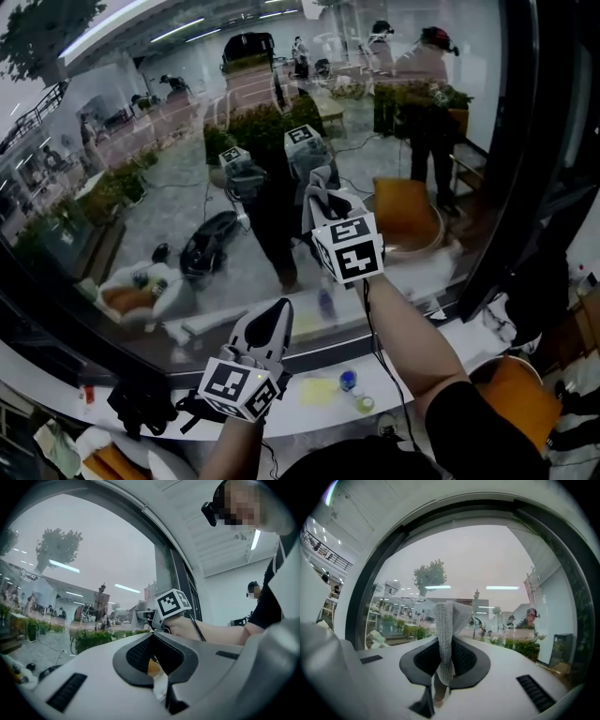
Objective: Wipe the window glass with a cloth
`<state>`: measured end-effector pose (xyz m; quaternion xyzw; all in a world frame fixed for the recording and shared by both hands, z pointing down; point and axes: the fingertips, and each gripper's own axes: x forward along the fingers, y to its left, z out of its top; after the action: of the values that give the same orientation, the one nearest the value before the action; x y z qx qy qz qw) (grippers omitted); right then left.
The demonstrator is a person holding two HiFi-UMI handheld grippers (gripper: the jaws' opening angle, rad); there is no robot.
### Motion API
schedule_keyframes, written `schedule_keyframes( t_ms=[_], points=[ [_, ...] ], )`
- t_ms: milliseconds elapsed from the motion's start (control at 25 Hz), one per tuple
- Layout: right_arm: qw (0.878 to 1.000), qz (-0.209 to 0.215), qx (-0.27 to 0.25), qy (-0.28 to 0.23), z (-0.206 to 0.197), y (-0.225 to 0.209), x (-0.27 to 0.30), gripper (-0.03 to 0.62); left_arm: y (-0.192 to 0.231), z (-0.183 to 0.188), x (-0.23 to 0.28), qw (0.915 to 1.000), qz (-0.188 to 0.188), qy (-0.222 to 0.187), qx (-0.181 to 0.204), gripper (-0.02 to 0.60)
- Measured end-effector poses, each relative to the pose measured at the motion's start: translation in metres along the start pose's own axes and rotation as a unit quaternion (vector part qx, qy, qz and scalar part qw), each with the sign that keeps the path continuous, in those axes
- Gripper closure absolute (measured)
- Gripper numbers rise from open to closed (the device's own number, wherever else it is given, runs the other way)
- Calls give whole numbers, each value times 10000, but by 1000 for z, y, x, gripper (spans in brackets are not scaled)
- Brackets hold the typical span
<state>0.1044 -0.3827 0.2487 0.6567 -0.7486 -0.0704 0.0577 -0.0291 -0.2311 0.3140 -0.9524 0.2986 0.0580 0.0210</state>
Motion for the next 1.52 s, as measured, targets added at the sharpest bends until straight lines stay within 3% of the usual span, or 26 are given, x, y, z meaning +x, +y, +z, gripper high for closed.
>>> schedule_keyframes(
  t_ms=[200,1040,1360,1520],
  points=[
    [9997,-218,77,59,-17,-78,-22,542,-46,-7,58,9996,-292,46,-2,575],
    [9914,-1224,151,426,-88,-328,-110,542,-193,-44,228,9912,-1303,153,-163,575],
    [9867,-1504,179,596,-116,-411,-130,542,-232,-57,287,9881,-1507,221,-204,575],
    [9855,-1566,197,617,-118,-419,-134,542,-233,-57,292,9868,-1589,229,-205,576]
  ],
)
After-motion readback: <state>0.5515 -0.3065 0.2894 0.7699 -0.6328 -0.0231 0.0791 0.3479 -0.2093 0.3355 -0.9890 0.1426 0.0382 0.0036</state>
